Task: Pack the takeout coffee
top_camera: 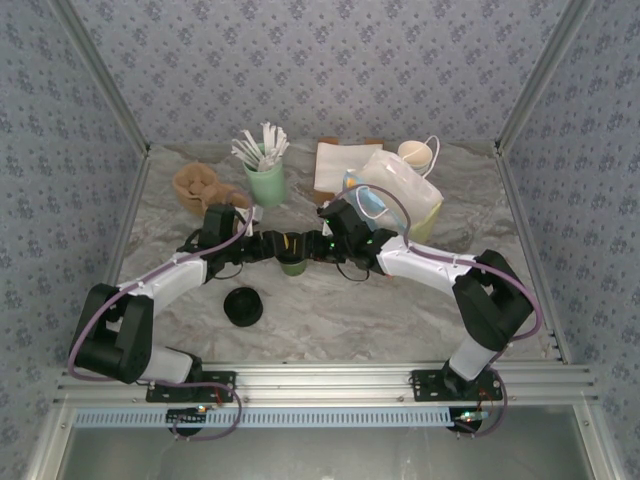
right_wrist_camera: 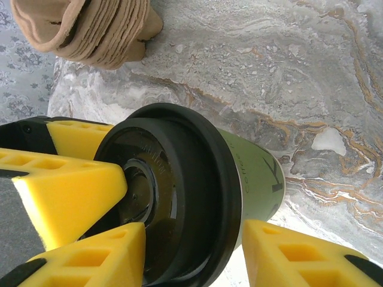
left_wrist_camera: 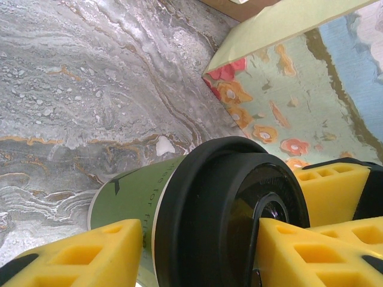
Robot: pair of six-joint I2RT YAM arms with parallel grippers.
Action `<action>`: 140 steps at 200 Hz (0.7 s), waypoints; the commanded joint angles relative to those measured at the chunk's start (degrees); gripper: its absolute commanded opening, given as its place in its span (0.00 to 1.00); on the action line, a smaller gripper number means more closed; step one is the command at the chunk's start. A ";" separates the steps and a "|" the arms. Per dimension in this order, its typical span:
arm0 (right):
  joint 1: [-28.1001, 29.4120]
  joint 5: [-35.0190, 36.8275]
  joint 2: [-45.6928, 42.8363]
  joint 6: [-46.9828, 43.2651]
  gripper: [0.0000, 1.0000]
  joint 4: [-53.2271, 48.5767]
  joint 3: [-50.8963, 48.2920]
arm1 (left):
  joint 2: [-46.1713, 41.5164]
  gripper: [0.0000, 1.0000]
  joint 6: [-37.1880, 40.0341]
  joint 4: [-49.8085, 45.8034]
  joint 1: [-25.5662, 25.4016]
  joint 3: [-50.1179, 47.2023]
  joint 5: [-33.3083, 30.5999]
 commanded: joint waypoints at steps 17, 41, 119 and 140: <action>-0.89 0.98 1.72 4.35 0.47 -3.70 -5.63 | 1.06 0.52 2.40 -4.99 -0.96 -2.45 -2.57; -0.81 0.88 2.02 6.50 0.48 -2.78 -6.42 | 1.14 0.52 3.30 -4.98 -1.41 -2.35 -2.54; -0.80 2.53 0.90 1.91 0.53 -9.10 -0.03 | 0.85 0.52 2.48 -5.10 -1.41 -2.14 -3.03; -0.80 3.30 0.53 0.54 0.55 -11.36 2.61 | -0.53 0.52 1.74 -5.09 -1.41 -1.87 -2.10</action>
